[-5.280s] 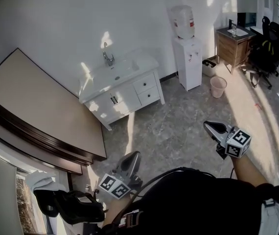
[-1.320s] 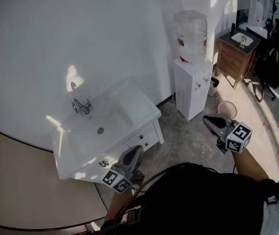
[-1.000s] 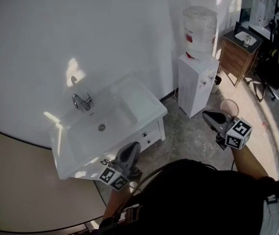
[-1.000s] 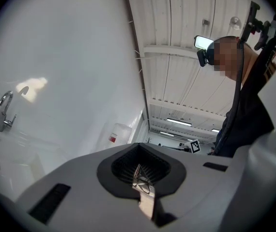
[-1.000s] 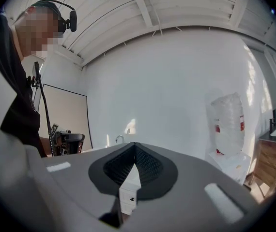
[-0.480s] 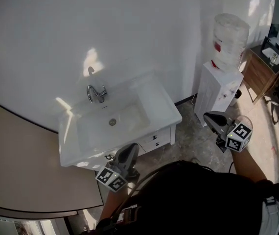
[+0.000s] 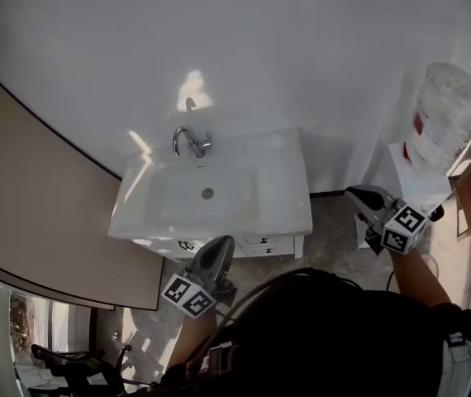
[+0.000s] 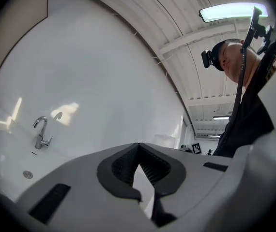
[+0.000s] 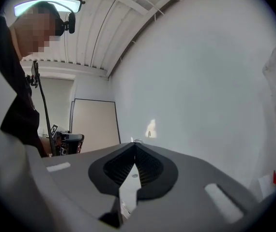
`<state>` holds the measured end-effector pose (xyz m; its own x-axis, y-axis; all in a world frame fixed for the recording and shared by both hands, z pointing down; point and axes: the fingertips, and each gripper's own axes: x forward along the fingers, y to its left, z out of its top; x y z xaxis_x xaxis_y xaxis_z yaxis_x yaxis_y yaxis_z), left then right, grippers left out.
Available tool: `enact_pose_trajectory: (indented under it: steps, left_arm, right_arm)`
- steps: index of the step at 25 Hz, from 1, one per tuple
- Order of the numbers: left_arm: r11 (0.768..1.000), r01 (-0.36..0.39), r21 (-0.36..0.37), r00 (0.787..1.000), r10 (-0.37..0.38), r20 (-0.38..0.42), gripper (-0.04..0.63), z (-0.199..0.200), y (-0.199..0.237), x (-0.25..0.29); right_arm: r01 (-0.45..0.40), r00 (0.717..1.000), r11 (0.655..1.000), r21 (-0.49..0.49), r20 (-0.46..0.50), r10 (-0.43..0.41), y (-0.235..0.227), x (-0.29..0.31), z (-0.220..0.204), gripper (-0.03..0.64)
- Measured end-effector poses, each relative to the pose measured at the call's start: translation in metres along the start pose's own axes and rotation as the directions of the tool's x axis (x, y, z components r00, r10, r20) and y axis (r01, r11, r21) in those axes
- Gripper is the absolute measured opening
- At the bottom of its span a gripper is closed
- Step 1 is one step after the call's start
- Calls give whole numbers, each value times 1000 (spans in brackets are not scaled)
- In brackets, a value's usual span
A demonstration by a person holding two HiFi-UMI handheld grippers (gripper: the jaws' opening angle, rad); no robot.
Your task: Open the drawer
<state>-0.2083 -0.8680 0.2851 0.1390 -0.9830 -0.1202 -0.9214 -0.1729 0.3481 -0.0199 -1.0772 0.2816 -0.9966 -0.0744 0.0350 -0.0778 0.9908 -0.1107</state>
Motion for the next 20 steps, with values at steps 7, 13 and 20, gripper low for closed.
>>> enact_pose_trajectory:
  steps: [7,13,20]
  left_arm:
    - [988,-156,4,988,156,-3,0,-30,-22,18]
    - [966,-259,13,966,258,31,0,-42,-14,8]
    - [937,-350,-17,934,350,72,0,-55,2,-22]
  right_arm:
    - [-149,988,988,34,-36,150,-44,9,-20,-2]
    - [-268,962,963,38,-41,270,-37,40,-24,-2]
    - [-375,921,927,-15,-118,371,-15,77,-36,-2]
